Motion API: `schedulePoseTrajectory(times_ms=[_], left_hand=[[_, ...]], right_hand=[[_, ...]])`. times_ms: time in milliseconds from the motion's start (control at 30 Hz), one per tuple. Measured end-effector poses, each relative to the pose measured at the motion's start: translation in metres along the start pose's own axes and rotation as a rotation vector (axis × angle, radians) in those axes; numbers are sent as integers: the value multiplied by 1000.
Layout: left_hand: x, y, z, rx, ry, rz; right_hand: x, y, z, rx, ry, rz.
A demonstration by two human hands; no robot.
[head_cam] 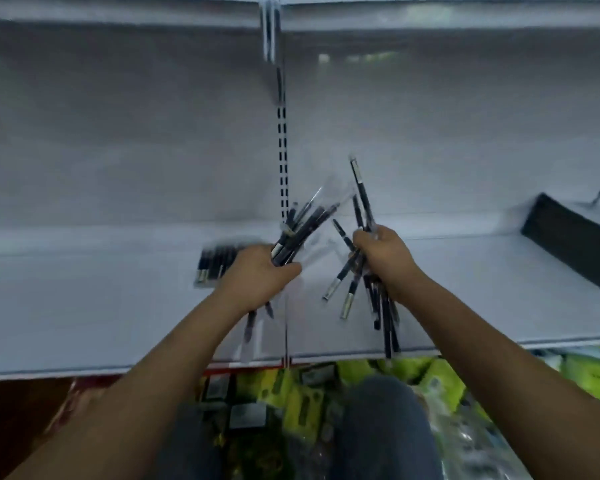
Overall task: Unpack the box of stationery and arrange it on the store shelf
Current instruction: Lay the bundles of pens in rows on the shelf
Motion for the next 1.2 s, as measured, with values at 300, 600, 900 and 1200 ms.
schedulePoseTrajectory(times_ms=[300,600,900,1200], left_hand=[[101,-92,-2,197,-375,111],[111,-125,36,234,-174,277],[99,-112,56,241,16,168],[91,-105,45,333,14,21]], right_hand=[[-70,-100,-37,-81,756,-118],[-89,-142,-81,1,938,117],[-34,-111,-59,-523,642,197],[-21,-124,-78,-574,653,173]])
Point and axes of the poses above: each hand's wrist, its own y-axis away from the middle knuckle, its own x-axis out of the palm, z = x × y, the point moved 3 cm from there along -y, towards the middle knuckle, and after that the axes turned 7 degrees about x, right-handed, at the moved point
